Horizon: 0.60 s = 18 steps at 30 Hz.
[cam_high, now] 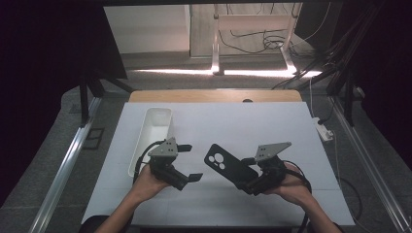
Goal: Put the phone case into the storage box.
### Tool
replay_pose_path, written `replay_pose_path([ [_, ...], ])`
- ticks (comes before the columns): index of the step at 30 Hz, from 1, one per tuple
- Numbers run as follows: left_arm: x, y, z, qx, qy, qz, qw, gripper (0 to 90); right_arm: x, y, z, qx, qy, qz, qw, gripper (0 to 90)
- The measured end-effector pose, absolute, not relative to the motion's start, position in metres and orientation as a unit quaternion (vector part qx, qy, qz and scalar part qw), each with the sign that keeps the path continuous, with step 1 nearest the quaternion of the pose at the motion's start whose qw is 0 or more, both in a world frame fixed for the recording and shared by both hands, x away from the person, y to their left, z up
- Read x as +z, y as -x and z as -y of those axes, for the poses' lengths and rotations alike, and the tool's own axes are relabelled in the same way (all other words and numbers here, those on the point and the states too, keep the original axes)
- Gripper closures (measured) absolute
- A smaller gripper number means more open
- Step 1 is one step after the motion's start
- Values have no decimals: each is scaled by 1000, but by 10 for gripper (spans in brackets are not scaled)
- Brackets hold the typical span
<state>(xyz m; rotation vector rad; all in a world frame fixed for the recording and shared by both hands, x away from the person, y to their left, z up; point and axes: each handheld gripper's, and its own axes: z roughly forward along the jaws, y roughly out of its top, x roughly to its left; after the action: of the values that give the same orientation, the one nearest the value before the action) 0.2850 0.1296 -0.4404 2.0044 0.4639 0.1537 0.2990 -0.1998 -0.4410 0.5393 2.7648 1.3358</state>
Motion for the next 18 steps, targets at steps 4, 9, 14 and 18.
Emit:
replay_pose_path([
  [4,-441,-285,-129,54,-833,-187,517,0,-441,-297,197,434,-165,-886,4,145],
  [9,-441,-286,-128,50,-833,-181,521,0,-440,-296,195,441,-159,-883,-3,145],
  [14,-441,-287,-127,43,-833,-170,525,0,-440,-295,193,447,-151,-882,-11,144],
  [18,-442,-288,-124,37,-835,-158,525,0,-440,-293,190,448,-142,-883,-14,144],
])
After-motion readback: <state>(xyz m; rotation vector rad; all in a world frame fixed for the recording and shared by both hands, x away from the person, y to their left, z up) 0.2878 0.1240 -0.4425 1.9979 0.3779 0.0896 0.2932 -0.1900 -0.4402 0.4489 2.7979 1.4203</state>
